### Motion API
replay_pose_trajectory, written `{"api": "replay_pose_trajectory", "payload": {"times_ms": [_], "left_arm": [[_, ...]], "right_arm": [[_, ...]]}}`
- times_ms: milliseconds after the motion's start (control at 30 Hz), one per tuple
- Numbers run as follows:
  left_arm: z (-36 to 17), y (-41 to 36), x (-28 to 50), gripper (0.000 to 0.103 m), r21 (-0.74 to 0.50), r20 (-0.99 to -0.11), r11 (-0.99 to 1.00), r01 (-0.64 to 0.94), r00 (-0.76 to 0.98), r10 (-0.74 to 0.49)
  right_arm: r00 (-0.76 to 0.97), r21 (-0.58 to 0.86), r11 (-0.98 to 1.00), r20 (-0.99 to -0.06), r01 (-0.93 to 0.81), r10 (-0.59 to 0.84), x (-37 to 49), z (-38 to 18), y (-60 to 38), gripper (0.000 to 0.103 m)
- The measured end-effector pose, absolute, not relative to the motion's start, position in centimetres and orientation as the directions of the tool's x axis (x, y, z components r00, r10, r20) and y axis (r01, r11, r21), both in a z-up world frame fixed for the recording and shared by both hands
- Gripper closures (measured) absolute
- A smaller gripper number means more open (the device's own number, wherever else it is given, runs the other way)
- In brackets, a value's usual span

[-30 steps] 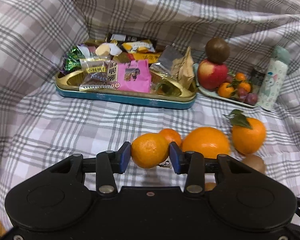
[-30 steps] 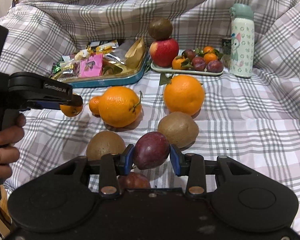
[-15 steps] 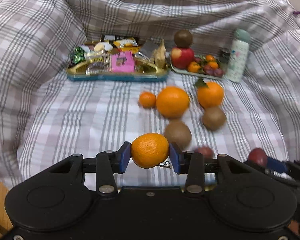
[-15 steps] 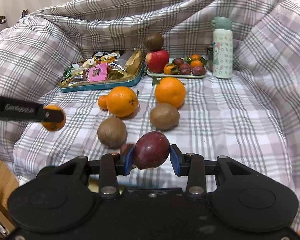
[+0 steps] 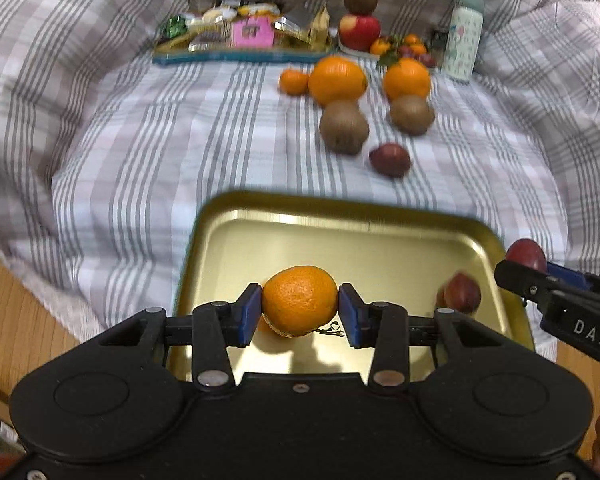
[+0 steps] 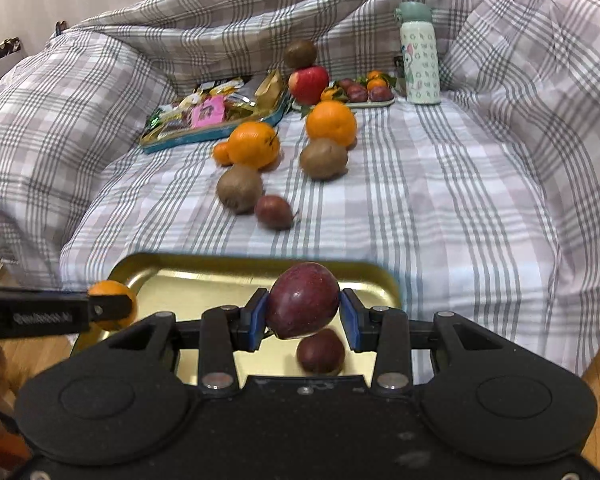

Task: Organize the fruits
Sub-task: 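Carry the mandarin with the left tool while the right tool carries the passion fruit over the tray, then lower and release the mandarin with the left tool while the right tool releases the passion fruit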

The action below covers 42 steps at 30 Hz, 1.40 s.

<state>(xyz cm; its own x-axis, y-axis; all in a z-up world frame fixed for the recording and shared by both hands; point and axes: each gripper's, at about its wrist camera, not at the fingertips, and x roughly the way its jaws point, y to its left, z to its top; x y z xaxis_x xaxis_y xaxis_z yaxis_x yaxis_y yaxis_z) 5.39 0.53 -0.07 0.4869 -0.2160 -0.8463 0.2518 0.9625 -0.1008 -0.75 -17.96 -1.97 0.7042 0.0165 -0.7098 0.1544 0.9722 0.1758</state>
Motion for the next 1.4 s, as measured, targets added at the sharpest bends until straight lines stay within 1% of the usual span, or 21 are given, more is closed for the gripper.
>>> {"api": "replay_pose_trajectory", "payload": {"times_ms": [333,667,1400], "left_arm": [[-1.4,0.2,2.1,0.054,-0.097,-0.871,0.966,0.238,0.449,-0.198],[-2.8,-0.1,1.7,0.054,-0.078,-0.891,0.969,0.236,0.419,-0.174],[-3.1,0.8,1.8,0.054,-0.194,-0.889,0.953,0.231,0.369,-0.270]], "right_arm": [[0.635,0.182,0.975,-0.770,0.125,0.062,-3.4,-2.9,-15.8,0.064],[0.587,0.175,0.976,-0.807,0.128,0.068,-3.7,-4.1,-15.4,0.064],[0.538,0.179,0.973,-0.840,0.147,0.073,-3.1,-5.2,-15.9,0.063]]}}
